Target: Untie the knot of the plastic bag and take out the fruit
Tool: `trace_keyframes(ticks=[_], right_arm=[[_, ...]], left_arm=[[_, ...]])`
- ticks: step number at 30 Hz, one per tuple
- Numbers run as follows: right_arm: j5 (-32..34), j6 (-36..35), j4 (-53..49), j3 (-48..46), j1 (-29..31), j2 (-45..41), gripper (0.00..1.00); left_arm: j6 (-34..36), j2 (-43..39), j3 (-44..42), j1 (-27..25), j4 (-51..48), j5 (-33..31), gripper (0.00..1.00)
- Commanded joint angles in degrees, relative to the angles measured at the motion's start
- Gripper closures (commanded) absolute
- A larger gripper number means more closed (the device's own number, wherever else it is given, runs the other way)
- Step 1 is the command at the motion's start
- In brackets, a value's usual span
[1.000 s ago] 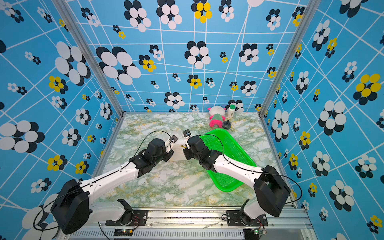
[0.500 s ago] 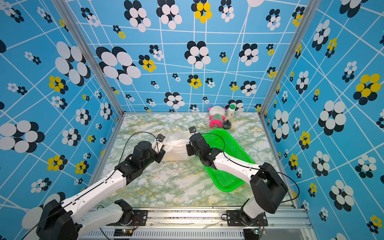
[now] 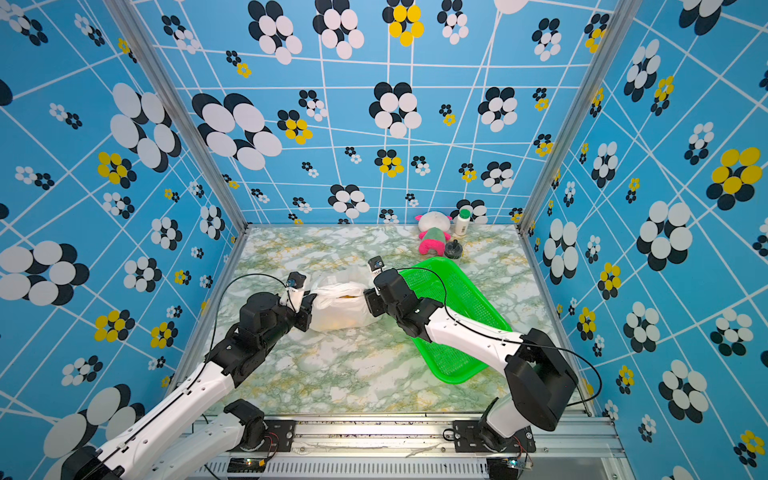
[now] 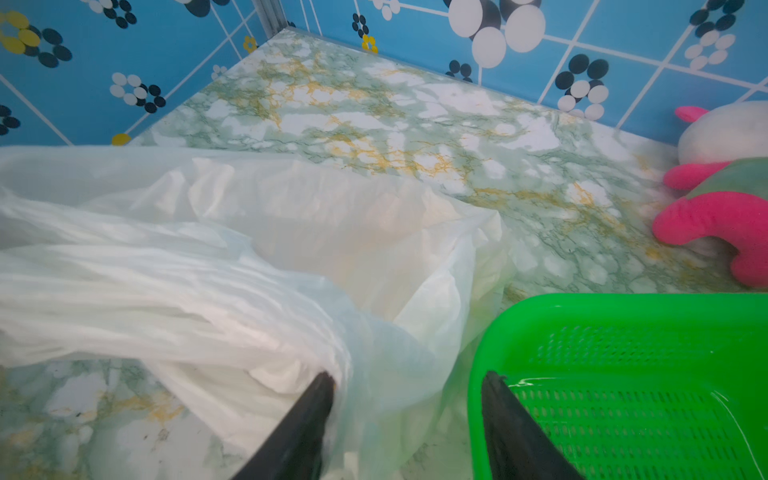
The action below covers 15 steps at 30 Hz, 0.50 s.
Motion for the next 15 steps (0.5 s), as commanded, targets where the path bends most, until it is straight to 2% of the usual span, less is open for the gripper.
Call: trace_keyframes(ticks=[1, 7, 8, 9, 15], right_arm=[[1.3, -3.8, -3.1, 4.9, 0.2, 1.8, 0.34], [-0.2, -4.8, -5.1, 9.6, 0.6, 7.2, 0.34], [-0.3, -4.8, -5.2, 10.0, 0.6, 8.0, 0.36], [-0.2, -4.8, -5.3, 10.4, 0.6, 8.5, 0.40], [2.4, -4.7, -4.9, 11.4, 0.6, 9.1, 0.86]], left_arm=[[0.6, -1.4, -0.8, -0.6, 0.7, 2.6, 0.81], [0.8, -0.9, -0.8, -0.8, 0.8, 2.7, 0.73], [0.8, -0.7, -0.7, -0.8, 0.8, 2.7, 0.70], [0.7, -0.6, -0.6, -0.8, 0.8, 2.7, 0.69], [0.0, -0.3, -0.3, -0.9, 0.4, 0.7, 0.55]])
